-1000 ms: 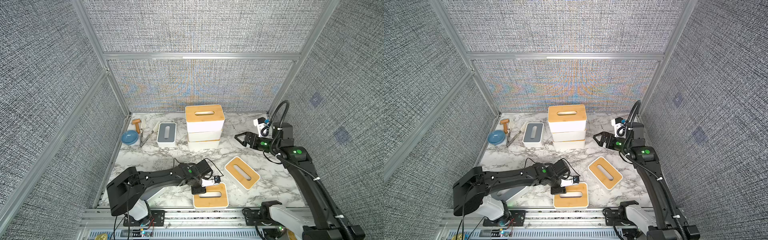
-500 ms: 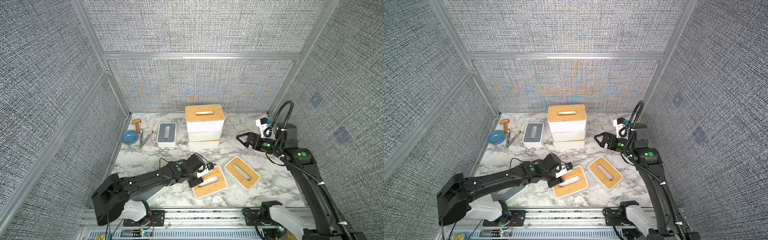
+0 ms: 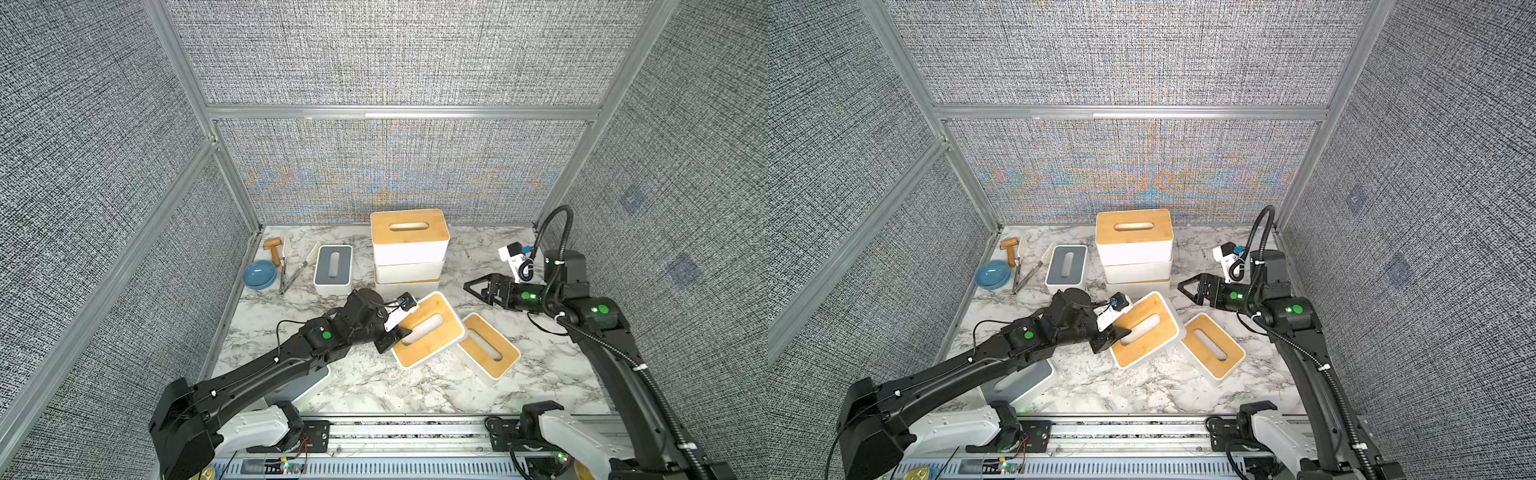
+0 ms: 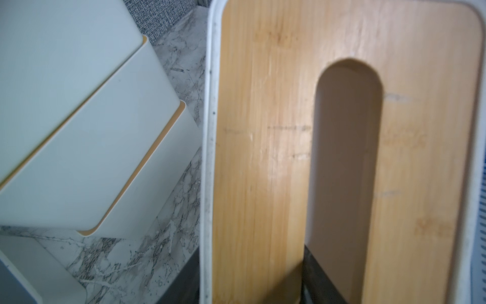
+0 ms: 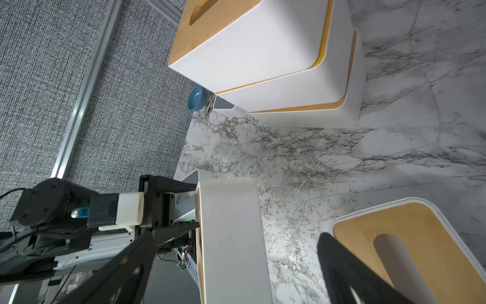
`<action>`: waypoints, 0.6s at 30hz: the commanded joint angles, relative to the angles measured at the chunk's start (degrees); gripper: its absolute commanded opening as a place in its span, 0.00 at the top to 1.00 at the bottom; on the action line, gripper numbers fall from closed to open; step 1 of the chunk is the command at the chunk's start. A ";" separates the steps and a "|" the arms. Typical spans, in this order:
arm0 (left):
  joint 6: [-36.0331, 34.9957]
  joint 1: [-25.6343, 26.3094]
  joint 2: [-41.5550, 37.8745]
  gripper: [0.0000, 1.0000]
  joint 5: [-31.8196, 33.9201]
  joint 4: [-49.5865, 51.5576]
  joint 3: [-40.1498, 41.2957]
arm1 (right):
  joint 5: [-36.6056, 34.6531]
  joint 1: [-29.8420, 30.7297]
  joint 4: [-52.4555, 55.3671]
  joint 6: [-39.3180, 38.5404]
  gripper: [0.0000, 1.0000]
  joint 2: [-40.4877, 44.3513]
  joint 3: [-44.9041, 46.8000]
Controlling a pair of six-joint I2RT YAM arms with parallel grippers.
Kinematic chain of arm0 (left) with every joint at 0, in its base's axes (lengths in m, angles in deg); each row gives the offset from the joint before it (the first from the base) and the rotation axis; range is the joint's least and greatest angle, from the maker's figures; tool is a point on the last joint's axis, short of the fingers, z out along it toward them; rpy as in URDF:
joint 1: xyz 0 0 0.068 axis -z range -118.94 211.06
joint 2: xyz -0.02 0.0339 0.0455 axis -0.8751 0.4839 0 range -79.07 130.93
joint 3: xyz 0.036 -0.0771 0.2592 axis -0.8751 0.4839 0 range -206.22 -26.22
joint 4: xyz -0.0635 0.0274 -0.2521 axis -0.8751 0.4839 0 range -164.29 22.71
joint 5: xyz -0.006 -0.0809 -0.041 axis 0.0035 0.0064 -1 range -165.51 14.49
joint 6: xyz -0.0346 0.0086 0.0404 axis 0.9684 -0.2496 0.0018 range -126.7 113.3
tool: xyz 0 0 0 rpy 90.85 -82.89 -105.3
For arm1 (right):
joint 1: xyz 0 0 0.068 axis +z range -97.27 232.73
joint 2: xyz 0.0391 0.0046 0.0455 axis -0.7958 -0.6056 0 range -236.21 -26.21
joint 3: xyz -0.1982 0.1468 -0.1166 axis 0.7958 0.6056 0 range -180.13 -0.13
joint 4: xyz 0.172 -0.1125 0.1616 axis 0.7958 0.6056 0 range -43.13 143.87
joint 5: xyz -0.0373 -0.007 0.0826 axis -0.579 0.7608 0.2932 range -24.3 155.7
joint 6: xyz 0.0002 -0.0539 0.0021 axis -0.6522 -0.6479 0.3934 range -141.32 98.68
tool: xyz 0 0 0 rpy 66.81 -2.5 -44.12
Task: Stack the tissue boxes
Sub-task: Place the tissue box at the tissue box.
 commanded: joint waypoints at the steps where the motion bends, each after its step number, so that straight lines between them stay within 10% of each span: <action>1: -0.78 -0.19 0.51 0.76 -2.91 -5.79 -1.80 | 2.98 2.50 2.38 -1.31 0.01 -0.39 -0.74; 18: -3.77 -0.19 1.35 0.76 -5.37 -13.20 -0.77 | 3.11 4.79 6.52 -1.62 0.15 -0.45 0.01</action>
